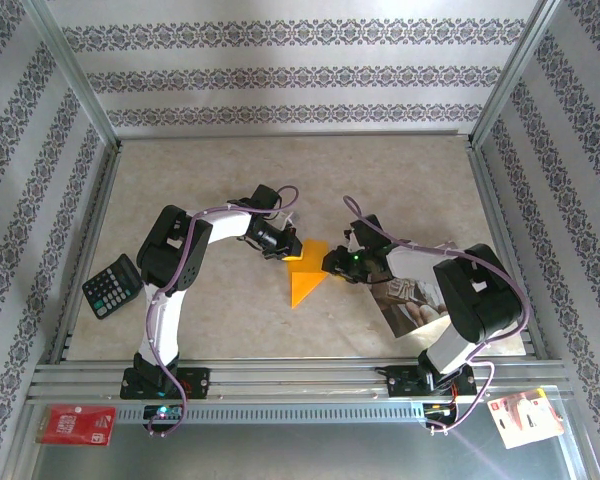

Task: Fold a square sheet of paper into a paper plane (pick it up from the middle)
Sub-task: Fold the wing for the fifth time at the center of the table.

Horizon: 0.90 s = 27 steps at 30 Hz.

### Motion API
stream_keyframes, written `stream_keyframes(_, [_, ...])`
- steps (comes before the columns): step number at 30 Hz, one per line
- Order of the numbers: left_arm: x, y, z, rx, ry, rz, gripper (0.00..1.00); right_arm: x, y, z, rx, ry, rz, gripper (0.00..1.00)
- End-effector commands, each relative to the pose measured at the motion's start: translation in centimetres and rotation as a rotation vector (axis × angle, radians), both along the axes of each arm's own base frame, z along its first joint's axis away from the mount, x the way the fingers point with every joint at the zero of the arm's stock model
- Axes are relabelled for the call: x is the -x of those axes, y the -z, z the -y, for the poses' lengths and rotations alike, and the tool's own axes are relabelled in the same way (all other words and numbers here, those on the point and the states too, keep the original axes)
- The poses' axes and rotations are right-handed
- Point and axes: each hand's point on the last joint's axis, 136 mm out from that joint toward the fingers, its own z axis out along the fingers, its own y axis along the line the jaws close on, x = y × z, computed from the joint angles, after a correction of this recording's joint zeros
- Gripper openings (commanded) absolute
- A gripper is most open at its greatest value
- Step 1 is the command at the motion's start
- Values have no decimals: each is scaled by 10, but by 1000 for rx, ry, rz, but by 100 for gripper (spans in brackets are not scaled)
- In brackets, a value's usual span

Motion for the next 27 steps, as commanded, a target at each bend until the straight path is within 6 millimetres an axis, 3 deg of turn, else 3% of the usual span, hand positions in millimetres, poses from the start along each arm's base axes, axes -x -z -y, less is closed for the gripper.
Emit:
stream_keyframes(1, [14, 25, -18, -77, -3, -73, 8, -7, -6, -10, -56, -15, 31, 38])
stream_keyframes(15, [13, 24, -19, -87, -6, -67, 7, -9, 1, -5, -68, 4, 26, 34])
stream_keyframes(27, [6, 13, -16, -72, -18, -40, 10, -8, 0, -5, -83, 19, 27, 6])
